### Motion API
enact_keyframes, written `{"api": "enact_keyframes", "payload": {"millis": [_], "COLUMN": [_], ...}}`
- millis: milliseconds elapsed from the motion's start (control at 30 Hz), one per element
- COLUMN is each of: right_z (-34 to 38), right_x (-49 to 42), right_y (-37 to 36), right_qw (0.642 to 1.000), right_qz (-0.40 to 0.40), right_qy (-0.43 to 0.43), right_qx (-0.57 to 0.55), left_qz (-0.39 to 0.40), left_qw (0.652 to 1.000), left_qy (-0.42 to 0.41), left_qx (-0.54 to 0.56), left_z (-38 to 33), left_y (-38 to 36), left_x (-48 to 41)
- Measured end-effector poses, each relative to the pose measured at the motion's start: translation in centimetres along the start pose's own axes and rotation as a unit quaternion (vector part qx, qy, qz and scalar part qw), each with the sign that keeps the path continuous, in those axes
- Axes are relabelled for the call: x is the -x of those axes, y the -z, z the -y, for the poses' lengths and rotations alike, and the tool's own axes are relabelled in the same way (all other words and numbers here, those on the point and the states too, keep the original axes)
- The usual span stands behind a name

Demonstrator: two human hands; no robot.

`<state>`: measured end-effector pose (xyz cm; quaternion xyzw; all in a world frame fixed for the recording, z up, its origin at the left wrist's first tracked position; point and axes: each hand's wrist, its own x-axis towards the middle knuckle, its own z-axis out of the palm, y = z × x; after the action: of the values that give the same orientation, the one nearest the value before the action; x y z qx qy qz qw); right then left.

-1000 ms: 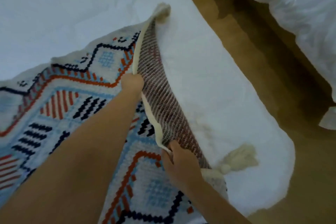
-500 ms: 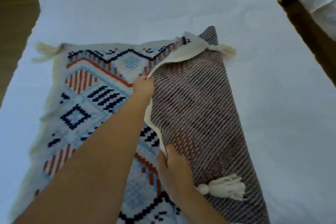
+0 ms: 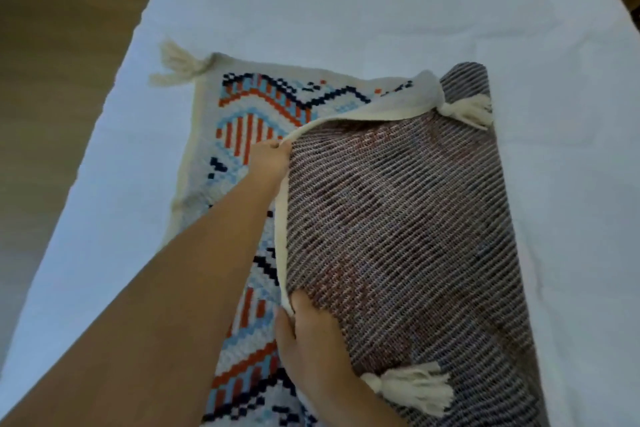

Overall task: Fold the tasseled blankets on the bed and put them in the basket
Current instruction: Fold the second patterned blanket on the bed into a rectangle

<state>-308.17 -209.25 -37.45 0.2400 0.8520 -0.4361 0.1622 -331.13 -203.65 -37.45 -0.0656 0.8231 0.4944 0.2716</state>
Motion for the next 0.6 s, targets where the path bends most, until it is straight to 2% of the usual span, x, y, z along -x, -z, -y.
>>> {"api": "enact_keyframes", "payload": {"millis": [133, 367, 600], "right_z": [3.7, 9.7, 12.1], "right_x": [-2.6, -5.5, -7.0], "right_y": [-5.3, -15.2, -18.3], "right_qw": [1.0, 0.994, 0.99], "right_qz": [0.005, -0.028, -0.066], "right_qy": [-0.009, -0.105, -0.124], "right_qx": [0.01, -0.022, 0.01], "left_qz": [0.01, 0.072, 0.007], "left_qw": [1.0, 0.997, 0.999], "left_qy": [0.017, 0.01, -0.002], "left_qx": [-0.003, 0.008, 0.047], "left_z": [2.6, 7.5, 8.8], "left_y": [5.4, 12.5, 14.7], "left_x": [-3.7, -8.6, -10.3]}}
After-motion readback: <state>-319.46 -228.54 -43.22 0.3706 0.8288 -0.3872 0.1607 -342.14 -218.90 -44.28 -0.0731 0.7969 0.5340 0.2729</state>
